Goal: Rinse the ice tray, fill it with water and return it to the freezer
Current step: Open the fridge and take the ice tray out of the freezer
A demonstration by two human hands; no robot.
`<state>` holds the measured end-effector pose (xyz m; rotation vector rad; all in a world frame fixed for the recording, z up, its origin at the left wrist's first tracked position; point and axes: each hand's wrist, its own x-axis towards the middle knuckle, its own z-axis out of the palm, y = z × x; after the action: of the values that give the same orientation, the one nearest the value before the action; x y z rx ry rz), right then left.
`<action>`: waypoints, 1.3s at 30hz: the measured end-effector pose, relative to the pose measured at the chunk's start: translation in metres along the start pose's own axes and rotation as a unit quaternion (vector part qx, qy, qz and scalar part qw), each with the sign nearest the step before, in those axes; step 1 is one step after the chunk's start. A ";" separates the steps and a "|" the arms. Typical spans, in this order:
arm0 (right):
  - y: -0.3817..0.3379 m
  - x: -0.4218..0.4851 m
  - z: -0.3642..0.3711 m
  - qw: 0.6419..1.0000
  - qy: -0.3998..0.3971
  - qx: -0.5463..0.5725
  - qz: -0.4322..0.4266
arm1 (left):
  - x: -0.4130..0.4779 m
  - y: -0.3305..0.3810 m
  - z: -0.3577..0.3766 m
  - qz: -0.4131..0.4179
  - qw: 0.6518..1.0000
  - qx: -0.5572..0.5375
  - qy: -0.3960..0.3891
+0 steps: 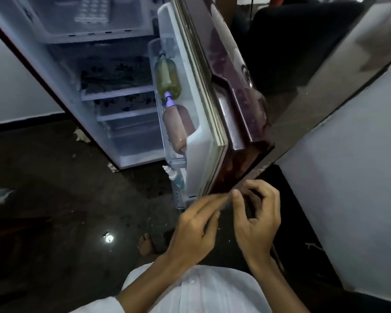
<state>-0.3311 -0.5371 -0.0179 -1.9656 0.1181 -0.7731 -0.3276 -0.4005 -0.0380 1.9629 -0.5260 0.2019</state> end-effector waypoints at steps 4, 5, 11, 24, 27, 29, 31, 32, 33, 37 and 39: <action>0.004 -0.005 0.005 0.999 -0.018 0.021 0.032 | 0.004 -0.003 0.003 -0.007 0.998 0.017 0.065; 0.004 -0.006 0.007 0.998 -0.020 0.027 0.047 | 0.006 -0.004 0.006 -0.015 0.998 0.017 0.061; 0.016 -0.003 0.008 0.995 0.019 0.017 0.100 | 0.021 -0.006 0.033 -0.033 0.996 -0.040 -0.071; 0.084 0.044 -0.003 0.980 0.160 -0.060 0.098 | 0.074 -0.031 0.062 0.121 0.961 0.141 -0.204; 0.095 0.061 -0.010 0.978 0.172 -0.073 0.093 | 0.077 -0.033 0.070 0.127 0.955 0.153 -0.219; 0.103 0.074 -0.015 0.973 0.184 -0.098 0.097 | 0.075 -0.034 0.072 0.136 0.949 0.178 -0.222; 0.112 0.086 -0.020 0.969 0.186 -0.126 0.101 | 0.072 -0.035 0.072 0.137 0.944 0.207 -0.215; 0.117 0.091 -0.023 0.968 0.184 -0.136 0.101 | 0.070 -0.036 0.072 0.132 0.944 0.218 -0.211; 0.121 0.095 -0.025 0.968 0.180 -0.142 0.100 | 0.068 -0.037 0.071 0.126 0.943 0.227 -0.207; 0.132 0.104 -0.030 0.973 0.149 -0.147 0.100 | 0.063 -0.047 0.066 0.103 0.944 0.253 -0.185; 0.128 0.094 -0.026 0.972 0.125 -0.178 0.087 | 0.063 -0.052 0.062 0.092 0.938 0.288 -0.168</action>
<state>-0.2407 -0.6596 -0.0717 -2.1461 0.6077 -0.9286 -0.2545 -0.4544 -0.0845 2.5415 -0.9593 0.1466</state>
